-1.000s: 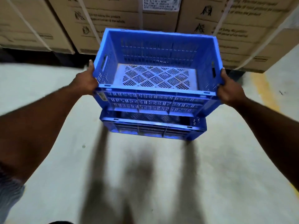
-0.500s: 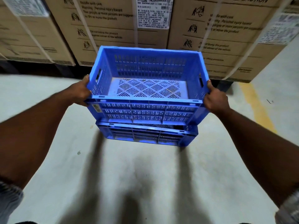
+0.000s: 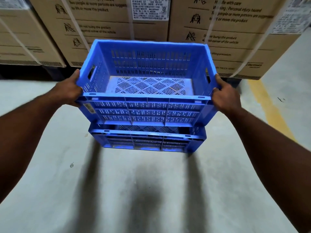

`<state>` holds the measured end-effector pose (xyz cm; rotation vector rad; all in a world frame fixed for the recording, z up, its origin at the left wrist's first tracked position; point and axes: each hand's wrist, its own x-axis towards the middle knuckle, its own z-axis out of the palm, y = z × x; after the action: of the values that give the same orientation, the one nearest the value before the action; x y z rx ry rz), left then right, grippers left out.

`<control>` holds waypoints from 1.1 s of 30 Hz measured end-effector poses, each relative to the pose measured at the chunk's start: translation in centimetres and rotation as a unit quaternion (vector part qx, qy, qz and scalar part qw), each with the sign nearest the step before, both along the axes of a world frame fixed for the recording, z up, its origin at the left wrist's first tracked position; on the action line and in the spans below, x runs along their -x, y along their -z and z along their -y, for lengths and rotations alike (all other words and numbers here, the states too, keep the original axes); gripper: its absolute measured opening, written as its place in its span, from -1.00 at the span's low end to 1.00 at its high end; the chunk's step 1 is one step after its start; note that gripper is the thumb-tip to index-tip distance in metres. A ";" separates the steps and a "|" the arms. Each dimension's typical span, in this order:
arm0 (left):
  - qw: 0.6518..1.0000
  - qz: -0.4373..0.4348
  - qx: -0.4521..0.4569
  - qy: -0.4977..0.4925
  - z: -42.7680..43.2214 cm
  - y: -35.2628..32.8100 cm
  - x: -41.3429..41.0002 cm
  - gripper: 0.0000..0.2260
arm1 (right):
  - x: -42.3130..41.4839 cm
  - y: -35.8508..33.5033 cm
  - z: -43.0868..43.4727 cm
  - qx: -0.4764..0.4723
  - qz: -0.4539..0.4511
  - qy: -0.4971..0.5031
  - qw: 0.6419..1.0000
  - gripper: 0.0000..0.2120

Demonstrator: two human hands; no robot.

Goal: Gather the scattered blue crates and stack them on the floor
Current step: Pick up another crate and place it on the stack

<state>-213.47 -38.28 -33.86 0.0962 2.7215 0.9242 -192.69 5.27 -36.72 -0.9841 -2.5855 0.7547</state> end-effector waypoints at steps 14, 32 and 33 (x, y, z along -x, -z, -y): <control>0.999 0.042 -0.030 0.004 0.8 -0.2 -2.2 -0.40 | -1.8 -0.7 0.8 -0.029 0.037 -0.048 0.998 -0.43; 0.999 0.046 0.004 0.000 -0.1 -0.9 -3.0 -0.35 | -4.3 0.2 1.1 -0.064 0.041 -0.043 0.996 -0.42; 0.999 0.044 0.006 0.000 -0.1 -1.2 -3.0 -0.35 | -4.5 0.2 1.1 -0.067 0.043 -0.052 0.995 -0.43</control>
<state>-210.48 -38.15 -32.71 0.0516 2.6449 0.8905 -188.16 4.19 -36.88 -0.8665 -2.7380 0.5650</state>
